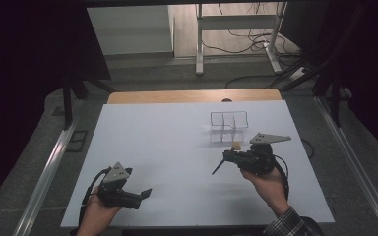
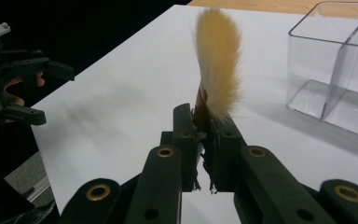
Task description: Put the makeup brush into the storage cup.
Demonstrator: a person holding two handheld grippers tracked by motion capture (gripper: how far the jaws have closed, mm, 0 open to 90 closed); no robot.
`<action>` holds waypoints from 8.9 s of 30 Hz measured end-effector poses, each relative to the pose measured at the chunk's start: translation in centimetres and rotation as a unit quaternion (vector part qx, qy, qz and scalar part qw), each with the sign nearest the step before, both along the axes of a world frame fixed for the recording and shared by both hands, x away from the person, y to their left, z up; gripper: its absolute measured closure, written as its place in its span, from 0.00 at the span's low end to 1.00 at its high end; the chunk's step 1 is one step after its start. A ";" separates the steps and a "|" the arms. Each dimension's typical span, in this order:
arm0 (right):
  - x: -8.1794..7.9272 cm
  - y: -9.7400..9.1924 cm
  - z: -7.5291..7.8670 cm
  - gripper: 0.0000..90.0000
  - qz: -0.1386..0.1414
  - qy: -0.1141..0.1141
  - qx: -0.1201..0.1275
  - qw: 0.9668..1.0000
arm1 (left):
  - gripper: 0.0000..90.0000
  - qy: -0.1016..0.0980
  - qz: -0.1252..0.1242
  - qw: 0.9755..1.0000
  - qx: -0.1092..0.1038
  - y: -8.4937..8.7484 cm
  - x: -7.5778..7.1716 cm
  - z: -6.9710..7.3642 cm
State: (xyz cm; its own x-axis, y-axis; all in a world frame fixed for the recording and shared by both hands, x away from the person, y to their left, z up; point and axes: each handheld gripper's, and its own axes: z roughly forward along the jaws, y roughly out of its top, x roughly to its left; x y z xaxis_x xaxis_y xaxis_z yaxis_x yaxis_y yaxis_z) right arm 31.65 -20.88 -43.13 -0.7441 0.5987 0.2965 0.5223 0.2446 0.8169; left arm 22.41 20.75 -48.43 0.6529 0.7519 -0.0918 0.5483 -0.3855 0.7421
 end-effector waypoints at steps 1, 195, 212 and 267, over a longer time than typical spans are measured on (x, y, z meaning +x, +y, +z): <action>0.1 -0.2 0.0 0.93 -0.001 -0.001 -0.001 1.000 | 0.02 0.000 0.002 1.000 0.001 0.1 -0.1 0.0; 14.8 3.5 0.5 0.04 -0.074 -0.058 -0.107 0.990 | 0.03 0.018 0.060 0.997 0.051 3.6 -1.3 -1.0; 13.7 3.4 1.0 0.03 -0.055 -0.052 -0.128 0.989 | 0.03 0.019 0.060 0.997 0.049 3.6 -1.3 -1.0; 8.5 0.4 0.0 0.02 -0.032 -0.044 -0.130 0.990 | 0.03 0.021 0.050 0.997 0.053 3.4 -1.3 -1.1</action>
